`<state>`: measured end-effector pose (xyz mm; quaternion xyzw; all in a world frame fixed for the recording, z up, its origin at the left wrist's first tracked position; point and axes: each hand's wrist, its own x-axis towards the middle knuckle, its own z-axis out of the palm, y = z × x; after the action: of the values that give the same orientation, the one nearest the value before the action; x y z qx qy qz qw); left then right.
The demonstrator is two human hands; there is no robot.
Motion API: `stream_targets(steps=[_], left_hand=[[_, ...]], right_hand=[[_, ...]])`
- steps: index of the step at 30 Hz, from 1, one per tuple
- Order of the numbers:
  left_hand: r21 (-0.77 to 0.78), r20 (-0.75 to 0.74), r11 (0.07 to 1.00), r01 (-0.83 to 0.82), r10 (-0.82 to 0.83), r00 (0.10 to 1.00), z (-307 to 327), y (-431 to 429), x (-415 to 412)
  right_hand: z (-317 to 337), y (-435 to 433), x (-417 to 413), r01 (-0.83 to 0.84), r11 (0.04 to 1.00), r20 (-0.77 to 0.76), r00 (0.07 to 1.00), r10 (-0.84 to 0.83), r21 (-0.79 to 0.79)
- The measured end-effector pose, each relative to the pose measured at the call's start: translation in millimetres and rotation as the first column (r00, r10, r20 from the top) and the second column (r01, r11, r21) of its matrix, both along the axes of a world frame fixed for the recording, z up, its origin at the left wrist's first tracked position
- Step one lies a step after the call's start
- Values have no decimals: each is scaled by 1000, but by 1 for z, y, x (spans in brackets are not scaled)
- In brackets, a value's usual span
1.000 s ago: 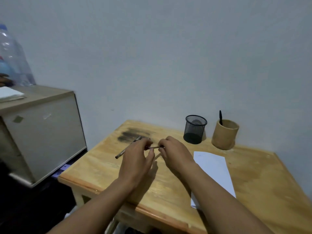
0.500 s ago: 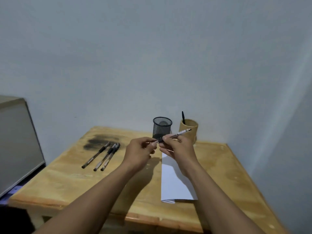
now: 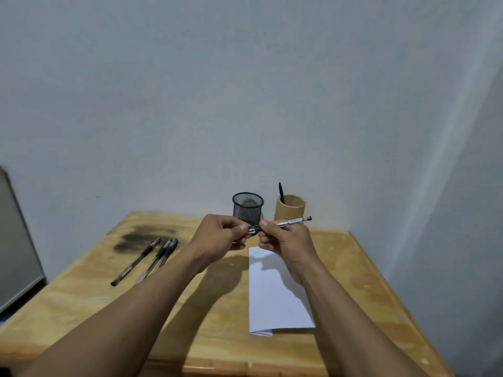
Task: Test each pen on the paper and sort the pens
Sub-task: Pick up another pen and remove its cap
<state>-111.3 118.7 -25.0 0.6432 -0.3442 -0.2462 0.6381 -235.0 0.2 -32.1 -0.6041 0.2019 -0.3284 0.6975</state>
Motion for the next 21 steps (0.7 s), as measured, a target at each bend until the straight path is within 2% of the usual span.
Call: stream_targets(steps=[4,7,9,12,17,21], left_hand=[[52,0,999,6,-6,1000,2,-4,8],[70,-10,995,-76,77,997,-7,6,29],[116,79,985,-131,122,989,-17,13,40],[170,222,965,-199,159,962,-31,7,41],[230,348,905,-357,266,899,-46,-19,36],[270,455,867,-420,269,849,-57,-35,34]], right_hand=[[-3,3,6,61,998,29,998,-61,-1],[-6,-9,0,149,987,57,987,-152,53],[-8,-16,-7,171,985,16,985,-171,24],[-17,-12,-4,117,993,-53,992,-117,-11],[-43,2,6,104,993,-82,992,-98,60],[-54,1,3,114,993,-122,986,-112,11]])
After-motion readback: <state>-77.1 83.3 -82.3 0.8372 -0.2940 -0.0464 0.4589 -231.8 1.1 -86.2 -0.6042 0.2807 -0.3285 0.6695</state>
